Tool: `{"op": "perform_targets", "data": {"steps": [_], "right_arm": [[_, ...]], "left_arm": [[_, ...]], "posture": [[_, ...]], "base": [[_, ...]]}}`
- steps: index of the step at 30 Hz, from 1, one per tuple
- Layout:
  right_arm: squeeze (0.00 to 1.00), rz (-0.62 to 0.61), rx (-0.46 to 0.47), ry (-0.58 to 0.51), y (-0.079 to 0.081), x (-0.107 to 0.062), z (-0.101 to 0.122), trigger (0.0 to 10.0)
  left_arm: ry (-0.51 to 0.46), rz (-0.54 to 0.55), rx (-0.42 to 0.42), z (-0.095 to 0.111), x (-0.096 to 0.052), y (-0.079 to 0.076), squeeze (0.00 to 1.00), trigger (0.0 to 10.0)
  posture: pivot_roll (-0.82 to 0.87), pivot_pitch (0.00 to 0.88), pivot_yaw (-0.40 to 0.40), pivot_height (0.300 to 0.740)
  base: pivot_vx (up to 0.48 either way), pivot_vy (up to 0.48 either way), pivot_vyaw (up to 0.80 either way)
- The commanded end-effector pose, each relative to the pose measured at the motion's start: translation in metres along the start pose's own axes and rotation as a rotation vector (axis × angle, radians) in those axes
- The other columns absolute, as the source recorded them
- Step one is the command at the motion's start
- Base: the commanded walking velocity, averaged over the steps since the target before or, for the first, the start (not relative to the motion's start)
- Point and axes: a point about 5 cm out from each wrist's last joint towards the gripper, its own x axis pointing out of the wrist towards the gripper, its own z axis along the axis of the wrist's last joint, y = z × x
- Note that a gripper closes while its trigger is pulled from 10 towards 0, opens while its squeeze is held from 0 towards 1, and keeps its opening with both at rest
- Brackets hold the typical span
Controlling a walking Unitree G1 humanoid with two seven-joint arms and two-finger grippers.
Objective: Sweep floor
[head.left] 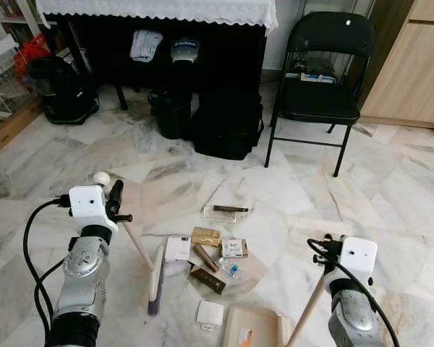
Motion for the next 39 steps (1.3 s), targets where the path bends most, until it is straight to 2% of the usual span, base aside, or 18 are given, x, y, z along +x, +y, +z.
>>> {"op": "perform_targets", "data": {"steps": [1,3,20,25,29,39], "right_arm": [[0.00,-0.009,-0.006,-0.038,-0.002,0.004,0.006,10.0],[0.00,-0.001,-0.036,-0.055,-0.002,0.008,0.008,10.0],[0.00,0.071,-0.079,-0.056,0.012,0.018,-0.005,10.0],[0.00,0.084,-0.082,-0.044,0.014,0.018,-0.012,10.0],[0.00,0.091,-0.099,-0.045,0.014,0.018,-0.015,10.0],[0.00,0.107,-0.103,-0.107,0.016,0.021,-0.007,10.0]], "left_arm": [[-0.042,0.000,0.000,0.008,0.004,-0.001,0.00,10.0],[-0.041,0.000,0.000,0.008,0.004,-0.001,0.00,10.0],[-0.034,-0.005,0.002,0.007,0.002,0.000,0.00,10.0],[-0.010,-0.016,0.021,0.004,0.000,0.007,0.00,10.0],[0.006,-0.001,0.043,0.003,-0.002,0.021,0.00,10.0],[0.012,0.009,0.066,0.003,-0.005,0.029,0.00,10.0]], "posture": [[-0.07,0.086,-0.006,0.740],[-0.07,0.089,-0.006,0.740],[-0.06,0.100,-0.005,0.740],[-0.06,0.100,-0.005,0.740],[-0.06,0.104,-0.004,0.740],[-0.06,0.101,-0.005,0.740]], "base": [[0.000,0.000,0.00],[0.000,0.000,0.00],[0.000,0.000,0.00],[0.000,0.000,0.00],[0.000,0.000,0.00],[0.000,0.000,0.00]]}}
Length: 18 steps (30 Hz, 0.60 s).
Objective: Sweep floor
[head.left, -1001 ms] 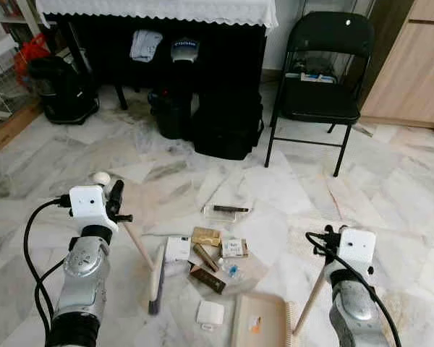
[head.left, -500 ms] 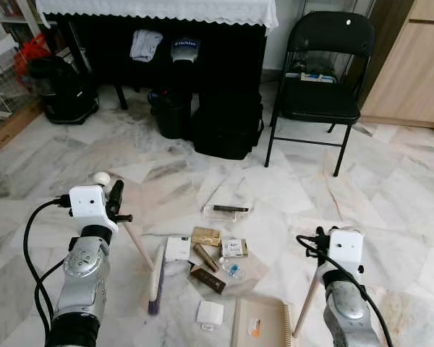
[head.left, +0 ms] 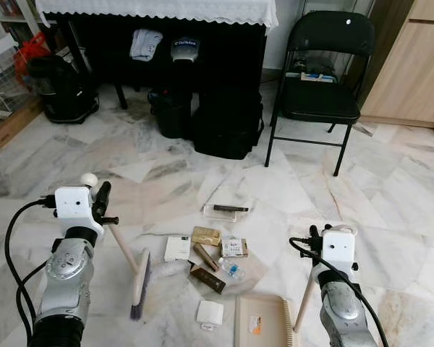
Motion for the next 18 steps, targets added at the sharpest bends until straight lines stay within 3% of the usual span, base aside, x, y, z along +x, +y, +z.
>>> {"op": "perform_targets", "data": {"steps": [1,5,7,18], "right_arm": [[0.00,0.006,-0.008,-0.030,-0.001,0.004,0.005,10.0],[0.00,0.013,-0.011,-0.031,0.001,0.005,0.004,10.0],[0.00,0.015,-0.011,-0.031,0.001,0.005,0.004,10.0],[0.00,0.023,-0.011,-0.019,0.005,0.003,-0.001,10.0]], "left_arm": [[-0.005,0.006,0.005,0.002,-0.001,0.007,0.00,10.0],[0.041,-0.096,0.133,-0.004,-0.005,0.005,0.00,10.0],[0.068,-0.119,0.157,-0.008,-0.008,0.008,0.00,10.0],[0.270,-0.294,0.196,-0.030,-0.023,0.021,0.00,10.0]], "posture": [[-0.06,0.101,-0.005,0.740],[-0.06,0.091,-0.003,0.740],[-0.06,0.091,-0.003,0.740],[-0.04,0.082,0.002,0.740]], "base": [[0.000,0.000,0.00],[0.000,0.000,0.00],[0.000,0.000,0.00],[0.000,0.000,0.00]]}}
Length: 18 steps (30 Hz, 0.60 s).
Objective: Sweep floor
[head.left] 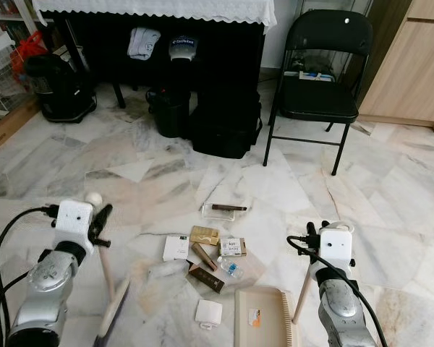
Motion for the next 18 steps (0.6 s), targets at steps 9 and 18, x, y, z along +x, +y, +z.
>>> {"op": "perform_targets", "data": {"steps": [9,18], "right_arm": [[0.00,0.011,-0.003,-0.006,0.004,0.001,-0.001,10.0],[0.00,0.002,-0.006,-0.002,0.001,0.001,-0.002,10.0]], "left_arm": [[0.110,-0.146,-0.130,-0.022,-0.005,-0.025,0.00,10.0],[0.087,-0.187,-0.327,-0.015,-0.003,-0.031,0.00,10.0]], "posture": [[-0.04,0.099,0.001,0.740],[-0.04,0.109,0.001,0.740]], "base": [[0.000,0.000,0.00],[0.000,0.000,0.00]]}}
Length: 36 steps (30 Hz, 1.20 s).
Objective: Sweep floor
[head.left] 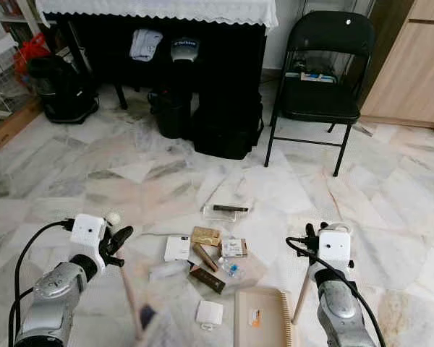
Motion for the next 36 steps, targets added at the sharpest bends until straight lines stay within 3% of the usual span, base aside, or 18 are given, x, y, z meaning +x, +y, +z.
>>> {"op": "perform_targets", "data": {"steps": [1,11,21,30,36], "right_arm": [[0.00,0.000,-0.006,-0.007,0.000,0.001,0.001,10.0],[0.00,0.006,0.000,-0.003,0.004,0.002,0.000,10.0],[0.00,0.003,-0.001,0.003,0.003,0.002,-0.001,10.0],[0.00,0.010,0.003,0.002,0.007,0.002,0.000,10.0],[0.00,0.011,0.003,0.001,0.007,0.003,0.000,10.0]], "left_arm": [[0.001,-0.031,-0.095,-0.004,0.000,-0.004,0.00,10.0],[-0.120,-0.034,-0.271,0.012,0.005,-0.013,0.00,10.0],[-0.154,-0.104,-0.268,0.031,0.001,-0.005,0.00,10.0],[-0.141,-0.200,-0.286,0.035,-0.001,-0.017,0.00,10.0],[-0.164,-0.138,-0.210,0.042,-0.001,-0.007,0.00,10.0]], "posture": [[-0.04,0.108,0.002,0.740],[-0.05,0.111,0.001,0.740],[-0.04,0.113,0.001,0.740],[-0.04,0.114,-0.001,0.740],[-0.04,0.113,-0.001,0.740]], "base": [[0.000,0.000,0.00],[0.000,0.000,0.00],[0.000,0.000,0.00],[0.000,0.000,0.00],[0.000,0.000,0.00]]}}
